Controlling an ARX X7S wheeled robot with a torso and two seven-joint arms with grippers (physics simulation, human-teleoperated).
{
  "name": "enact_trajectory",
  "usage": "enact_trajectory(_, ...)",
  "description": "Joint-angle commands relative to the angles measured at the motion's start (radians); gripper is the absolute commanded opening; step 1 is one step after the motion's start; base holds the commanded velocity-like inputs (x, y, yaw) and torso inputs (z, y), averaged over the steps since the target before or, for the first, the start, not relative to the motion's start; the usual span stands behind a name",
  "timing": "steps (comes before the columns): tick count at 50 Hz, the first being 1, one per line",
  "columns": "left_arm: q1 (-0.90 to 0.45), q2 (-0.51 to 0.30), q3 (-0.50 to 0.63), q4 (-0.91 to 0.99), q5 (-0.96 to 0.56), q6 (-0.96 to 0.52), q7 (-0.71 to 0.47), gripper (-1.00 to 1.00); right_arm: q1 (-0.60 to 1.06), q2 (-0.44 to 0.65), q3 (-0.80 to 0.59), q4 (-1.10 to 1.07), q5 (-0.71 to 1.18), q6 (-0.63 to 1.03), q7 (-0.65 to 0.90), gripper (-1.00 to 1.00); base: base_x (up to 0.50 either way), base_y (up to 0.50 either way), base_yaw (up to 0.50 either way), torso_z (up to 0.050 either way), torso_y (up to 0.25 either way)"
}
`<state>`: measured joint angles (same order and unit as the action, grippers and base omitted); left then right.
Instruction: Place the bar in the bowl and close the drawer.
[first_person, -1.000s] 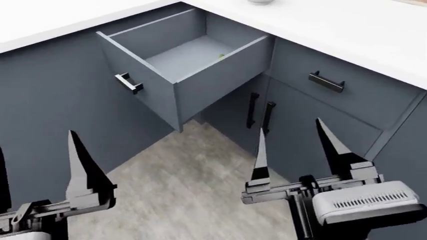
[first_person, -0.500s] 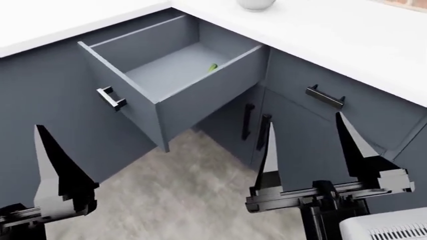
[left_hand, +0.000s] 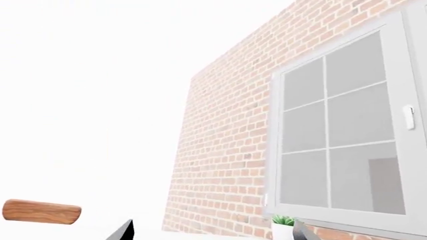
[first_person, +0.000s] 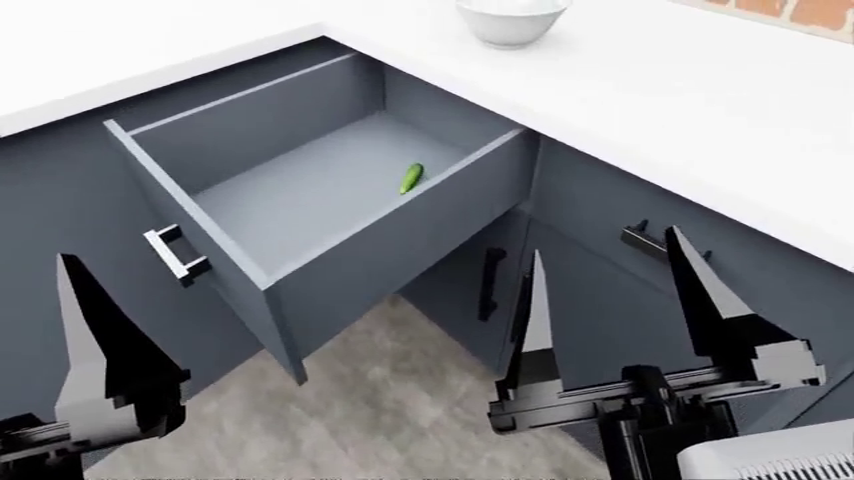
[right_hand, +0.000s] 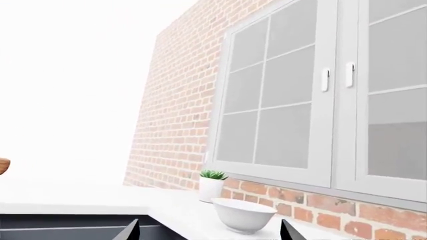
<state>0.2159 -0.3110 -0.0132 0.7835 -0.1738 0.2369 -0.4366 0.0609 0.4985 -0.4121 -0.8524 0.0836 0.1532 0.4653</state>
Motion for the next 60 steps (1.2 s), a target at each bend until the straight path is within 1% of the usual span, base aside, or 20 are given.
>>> enact_trajectory(1, 0.014, -0.003, -0.004, 0.007, 0.001, 0.006, -0.008, 1.0, -0.019, 0.01, 0.009, 0.005, 0.017, -0.032, -0.001, 1.0, 0.0, 0.0, 0.0, 0.0, 0.0)
enact_trajectory(6, 0.015, -0.004, 0.0, 0.007, 0.006, 0.001, -0.011, 1.0, -0.035, 0.022, 0.022, 0.013, 0.042, -0.075, -0.008, 1.0, 0.0, 0.0, 0.0, 0.0, 0.0)
enact_trajectory(13, 0.011, -0.007, 0.006, 0.017, 0.013, -0.012, -0.015, 1.0, -0.049, 0.027, 0.036, 0.018, 0.055, -0.089, -0.001, 1.0, 0.0, 0.0, 0.07, 0.0, 0.0)
enact_trajectory(33, 0.017, -0.012, 0.011, 0.007, 0.015, -0.005, -0.022, 1.0, -0.027, 0.026, 0.021, 0.019, 0.051, -0.049, -0.003, 1.0, 0.0, 0.0, 0.48, 0.0, 0.0)
enact_trajectory(37, 0.016, -0.013, 0.01, 0.011, 0.014, -0.009, -0.025, 1.0, -0.021, 0.023, 0.026, 0.013, 0.063, -0.025, 0.002, 1.0, 0.0, 0.0, 0.0, 0.0, 0.0)
enact_trajectory(44, 0.016, -0.016, 0.011, 0.015, 0.011, -0.011, -0.028, 1.0, 0.002, 0.023, 0.014, -0.011, 0.064, 0.063, 0.007, 1.0, 0.0, 0.0, 0.0, 0.0, 0.0)
enact_trajectory(60, 0.028, -0.021, 0.01, 0.028, 0.01, -0.006, -0.036, 1.0, -0.011, 0.042, -0.001, -0.031, 0.056, 0.045, -0.006, 1.0, 0.24, 0.27, 0.0, 0.0, 0.0)
